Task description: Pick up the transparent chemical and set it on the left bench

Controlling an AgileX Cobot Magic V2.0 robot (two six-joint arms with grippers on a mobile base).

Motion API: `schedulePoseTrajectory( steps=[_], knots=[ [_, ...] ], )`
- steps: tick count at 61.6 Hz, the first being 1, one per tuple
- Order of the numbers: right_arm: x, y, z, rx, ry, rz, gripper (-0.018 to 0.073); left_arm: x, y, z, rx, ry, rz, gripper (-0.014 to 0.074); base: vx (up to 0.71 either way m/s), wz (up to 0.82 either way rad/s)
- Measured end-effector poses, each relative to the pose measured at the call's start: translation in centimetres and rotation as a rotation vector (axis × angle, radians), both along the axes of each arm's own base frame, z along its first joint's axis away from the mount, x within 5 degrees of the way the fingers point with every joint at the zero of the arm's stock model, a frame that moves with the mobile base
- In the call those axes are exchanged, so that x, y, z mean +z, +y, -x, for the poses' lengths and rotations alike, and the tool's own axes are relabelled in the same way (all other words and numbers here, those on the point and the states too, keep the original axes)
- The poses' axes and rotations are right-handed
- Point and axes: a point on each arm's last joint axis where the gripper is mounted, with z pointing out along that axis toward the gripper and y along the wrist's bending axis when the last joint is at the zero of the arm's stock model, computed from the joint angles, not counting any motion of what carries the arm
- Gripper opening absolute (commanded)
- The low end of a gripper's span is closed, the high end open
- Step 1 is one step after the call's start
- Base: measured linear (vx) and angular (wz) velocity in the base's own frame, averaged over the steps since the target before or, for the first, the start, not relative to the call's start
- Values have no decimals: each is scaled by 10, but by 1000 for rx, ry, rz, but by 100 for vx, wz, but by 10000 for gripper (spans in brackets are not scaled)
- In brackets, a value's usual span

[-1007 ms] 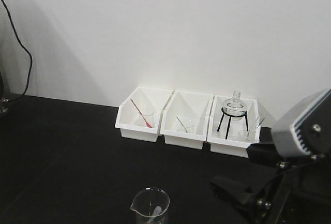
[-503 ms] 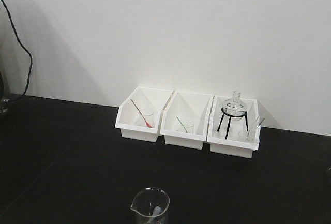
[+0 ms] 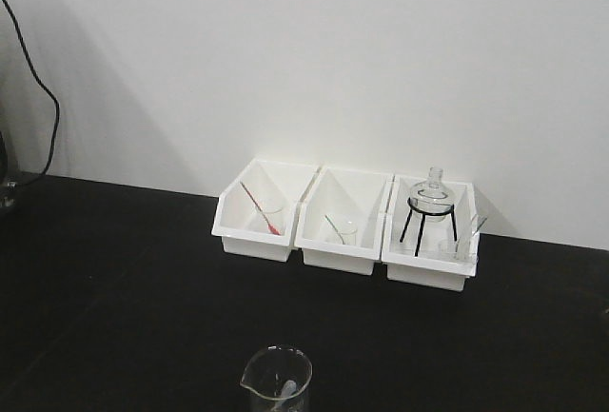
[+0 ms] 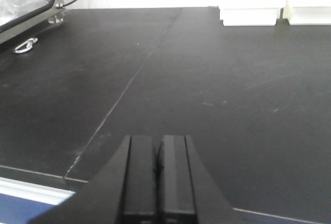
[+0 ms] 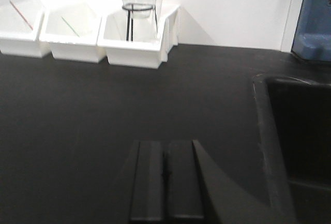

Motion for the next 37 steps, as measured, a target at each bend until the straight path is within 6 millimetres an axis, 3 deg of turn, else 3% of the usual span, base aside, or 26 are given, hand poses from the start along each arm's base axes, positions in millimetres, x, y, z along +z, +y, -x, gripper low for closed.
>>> schedulePoseTrajectory(
  steps=[37],
  knots=[
    [1,0,0,-1,-7,-16,-7,0,0,0,0,0,0,-3,0,0]
  ],
)
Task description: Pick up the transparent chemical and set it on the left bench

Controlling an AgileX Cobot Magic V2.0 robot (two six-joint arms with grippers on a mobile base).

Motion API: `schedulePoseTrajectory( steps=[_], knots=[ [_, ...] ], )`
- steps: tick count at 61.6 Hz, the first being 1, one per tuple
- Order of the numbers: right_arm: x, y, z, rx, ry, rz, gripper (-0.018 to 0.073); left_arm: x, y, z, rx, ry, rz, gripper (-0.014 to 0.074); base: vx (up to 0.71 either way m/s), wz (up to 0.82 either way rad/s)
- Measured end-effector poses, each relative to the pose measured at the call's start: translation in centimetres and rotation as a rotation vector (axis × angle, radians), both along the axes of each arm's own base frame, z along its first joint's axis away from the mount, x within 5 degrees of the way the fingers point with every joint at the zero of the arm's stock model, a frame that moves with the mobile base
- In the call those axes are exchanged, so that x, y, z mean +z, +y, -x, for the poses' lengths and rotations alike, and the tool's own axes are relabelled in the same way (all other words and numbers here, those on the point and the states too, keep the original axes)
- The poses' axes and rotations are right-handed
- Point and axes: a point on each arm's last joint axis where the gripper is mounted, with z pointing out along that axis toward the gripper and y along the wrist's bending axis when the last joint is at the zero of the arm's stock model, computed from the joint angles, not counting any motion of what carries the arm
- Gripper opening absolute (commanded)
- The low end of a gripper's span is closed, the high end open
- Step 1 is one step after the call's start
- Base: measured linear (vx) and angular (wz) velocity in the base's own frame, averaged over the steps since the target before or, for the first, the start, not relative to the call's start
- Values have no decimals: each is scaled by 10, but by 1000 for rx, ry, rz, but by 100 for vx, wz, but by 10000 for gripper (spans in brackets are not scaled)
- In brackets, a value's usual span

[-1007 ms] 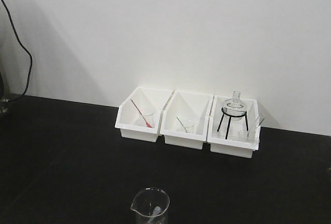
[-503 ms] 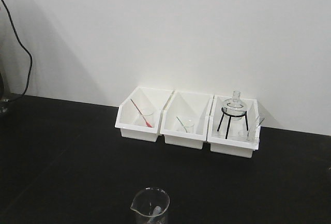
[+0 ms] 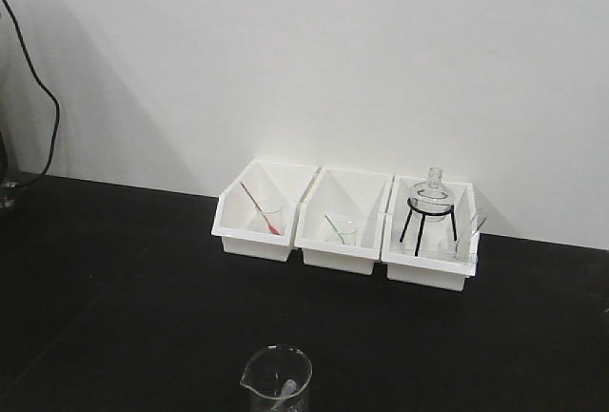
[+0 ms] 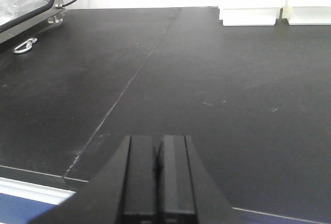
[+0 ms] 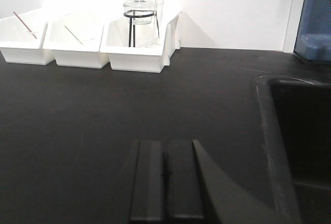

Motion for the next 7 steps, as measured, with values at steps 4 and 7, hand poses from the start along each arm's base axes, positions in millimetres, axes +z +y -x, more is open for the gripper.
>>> schedulePoseTrajectory(
  steps=[4,7],
  knots=[
    [0,0,0,0,0,0,-7,0,0,0,0,0,0,-3,0,0],
    [0,0,0,0,0,0,-7,0,0,0,0,0,0,-3,0,0]
  ],
)
